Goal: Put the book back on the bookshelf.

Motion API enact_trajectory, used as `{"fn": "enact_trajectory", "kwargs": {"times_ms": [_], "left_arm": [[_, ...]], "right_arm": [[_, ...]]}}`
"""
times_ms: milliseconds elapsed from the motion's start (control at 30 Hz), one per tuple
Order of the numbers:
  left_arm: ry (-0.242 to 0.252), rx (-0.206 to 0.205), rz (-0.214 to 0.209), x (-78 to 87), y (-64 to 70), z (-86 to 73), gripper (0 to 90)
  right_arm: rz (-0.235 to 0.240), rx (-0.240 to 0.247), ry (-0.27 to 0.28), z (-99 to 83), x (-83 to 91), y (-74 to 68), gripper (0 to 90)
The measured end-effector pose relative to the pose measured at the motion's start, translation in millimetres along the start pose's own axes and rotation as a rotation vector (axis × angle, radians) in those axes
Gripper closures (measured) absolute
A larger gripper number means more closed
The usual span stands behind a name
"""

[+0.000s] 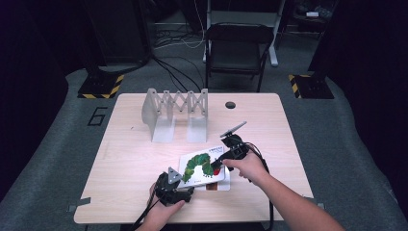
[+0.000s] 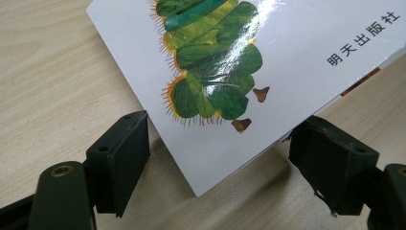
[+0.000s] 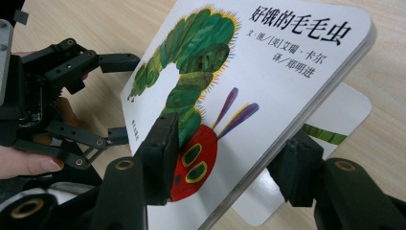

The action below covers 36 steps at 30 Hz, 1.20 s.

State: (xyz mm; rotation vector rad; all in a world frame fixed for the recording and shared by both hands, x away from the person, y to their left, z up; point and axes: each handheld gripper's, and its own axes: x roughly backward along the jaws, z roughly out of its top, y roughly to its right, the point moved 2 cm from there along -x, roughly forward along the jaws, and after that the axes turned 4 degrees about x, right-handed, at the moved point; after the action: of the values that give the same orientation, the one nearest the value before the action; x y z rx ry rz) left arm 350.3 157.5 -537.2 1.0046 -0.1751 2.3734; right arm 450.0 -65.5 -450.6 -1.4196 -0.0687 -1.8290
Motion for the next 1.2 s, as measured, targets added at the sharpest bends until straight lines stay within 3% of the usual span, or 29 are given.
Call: {"fn": "enact_trajectory", "kwargs": {"times_ms": [267, 567, 1200], "left_arm": [[-0.018, -0.028, -0.016, 1.0, -1.5, 0.1, 21.0], [-0.002, -0.035, -0.016, 0.4, -2.3, -0.7, 21.2], [0.008, -0.068, -0.066, 6.4, -7.1, 0.5, 22.7]], "right_arm": [[0.010, 0.021, -0.005, -0.8, 1.7, -0.1, 48.2], [0.034, 0.052, 0.011, -1.7, 4.7, -1.9, 49.6], [0.052, 0.126, 0.021, -6.2, 10.0, -5.1, 53.5]]}}
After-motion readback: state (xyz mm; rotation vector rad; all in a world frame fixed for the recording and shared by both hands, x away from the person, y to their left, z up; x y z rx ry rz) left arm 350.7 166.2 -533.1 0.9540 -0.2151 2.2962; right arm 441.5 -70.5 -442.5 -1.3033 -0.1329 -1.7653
